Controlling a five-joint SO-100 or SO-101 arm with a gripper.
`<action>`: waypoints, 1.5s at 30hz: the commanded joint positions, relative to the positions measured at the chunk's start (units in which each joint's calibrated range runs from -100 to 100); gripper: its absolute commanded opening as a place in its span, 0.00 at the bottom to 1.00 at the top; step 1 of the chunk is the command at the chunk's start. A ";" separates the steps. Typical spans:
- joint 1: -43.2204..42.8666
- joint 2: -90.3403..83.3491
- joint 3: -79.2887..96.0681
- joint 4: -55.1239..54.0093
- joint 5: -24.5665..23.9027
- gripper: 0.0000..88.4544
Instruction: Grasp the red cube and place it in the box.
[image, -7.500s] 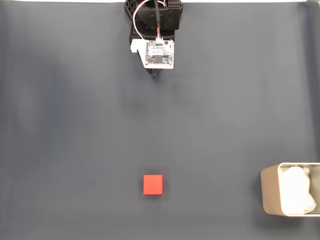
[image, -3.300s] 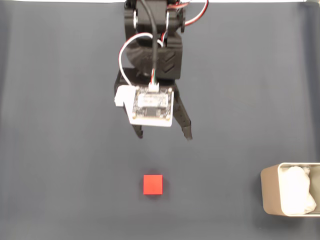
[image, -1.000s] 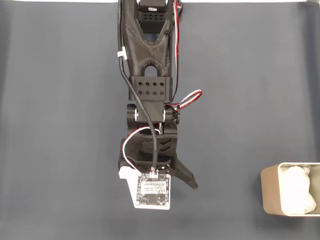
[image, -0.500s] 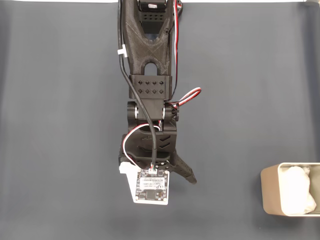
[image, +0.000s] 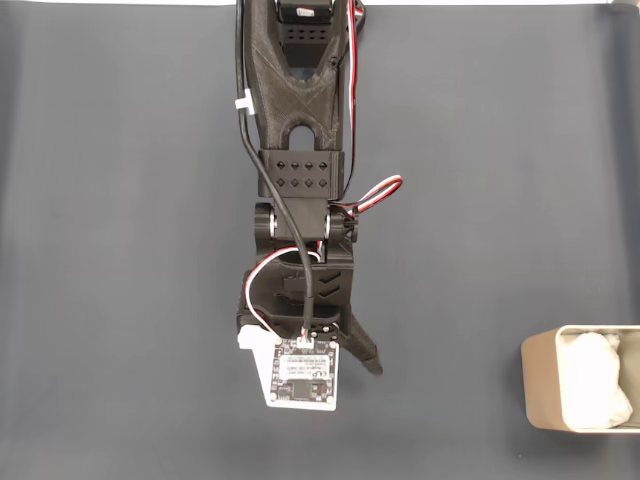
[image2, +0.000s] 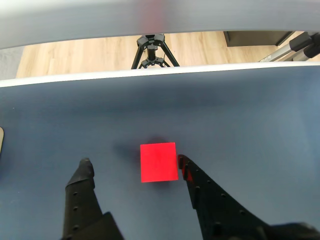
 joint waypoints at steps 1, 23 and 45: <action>0.05 -4.85 -0.97 -1.08 -0.10 0.43; -0.37 -3.55 -0.52 -0.59 1.76 0.32; -1.08 -3.55 0.21 2.44 4.49 0.07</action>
